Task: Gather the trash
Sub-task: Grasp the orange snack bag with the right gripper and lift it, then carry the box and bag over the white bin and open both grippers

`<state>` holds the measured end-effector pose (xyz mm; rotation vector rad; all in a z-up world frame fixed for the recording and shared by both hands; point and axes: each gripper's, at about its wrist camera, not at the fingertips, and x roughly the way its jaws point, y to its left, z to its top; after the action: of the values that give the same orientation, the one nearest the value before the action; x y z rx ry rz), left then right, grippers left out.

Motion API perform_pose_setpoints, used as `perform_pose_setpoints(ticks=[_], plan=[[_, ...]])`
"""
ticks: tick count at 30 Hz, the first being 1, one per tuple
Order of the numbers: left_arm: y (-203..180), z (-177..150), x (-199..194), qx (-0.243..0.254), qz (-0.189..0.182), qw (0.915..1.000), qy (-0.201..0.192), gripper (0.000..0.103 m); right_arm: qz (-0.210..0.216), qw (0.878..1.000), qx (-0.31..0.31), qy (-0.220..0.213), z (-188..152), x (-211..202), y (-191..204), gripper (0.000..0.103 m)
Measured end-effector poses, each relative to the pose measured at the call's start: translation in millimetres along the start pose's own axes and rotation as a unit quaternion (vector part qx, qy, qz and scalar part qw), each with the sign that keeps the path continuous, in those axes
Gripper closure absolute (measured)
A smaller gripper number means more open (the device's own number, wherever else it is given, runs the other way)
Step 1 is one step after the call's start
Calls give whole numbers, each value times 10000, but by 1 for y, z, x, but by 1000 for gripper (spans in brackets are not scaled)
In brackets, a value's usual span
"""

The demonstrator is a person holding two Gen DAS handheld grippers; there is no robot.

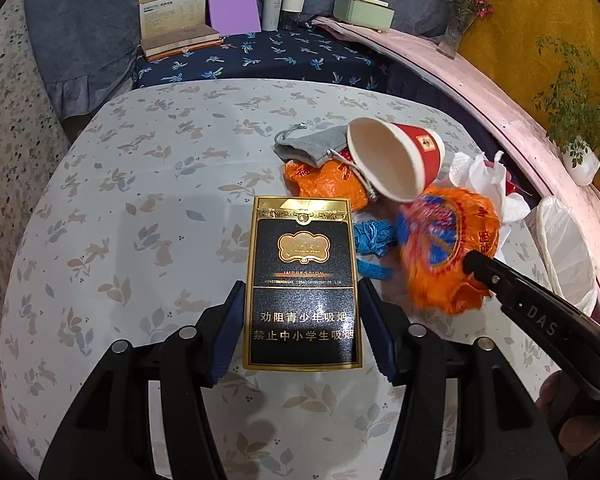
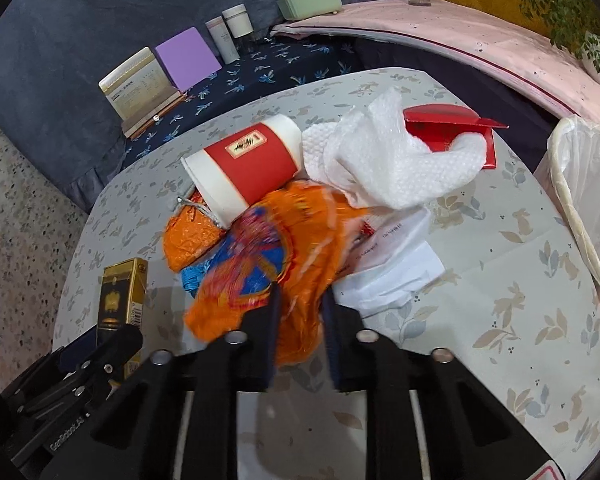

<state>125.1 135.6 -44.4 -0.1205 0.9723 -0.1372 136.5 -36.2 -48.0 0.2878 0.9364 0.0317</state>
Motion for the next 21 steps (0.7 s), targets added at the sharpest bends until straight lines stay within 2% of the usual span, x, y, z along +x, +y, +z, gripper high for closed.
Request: perform_pose_setpoints(ticks=[13, 21], plan=[[-33, 8, -29, 223, -235, 9992, -244, 50, 135, 9965, 37, -824, 20, -77, -10, 95], [-80, 12, -48, 572, -484, 9963, -429, 50, 47, 9905, 218, -1354, 30, -130, -41, 95]])
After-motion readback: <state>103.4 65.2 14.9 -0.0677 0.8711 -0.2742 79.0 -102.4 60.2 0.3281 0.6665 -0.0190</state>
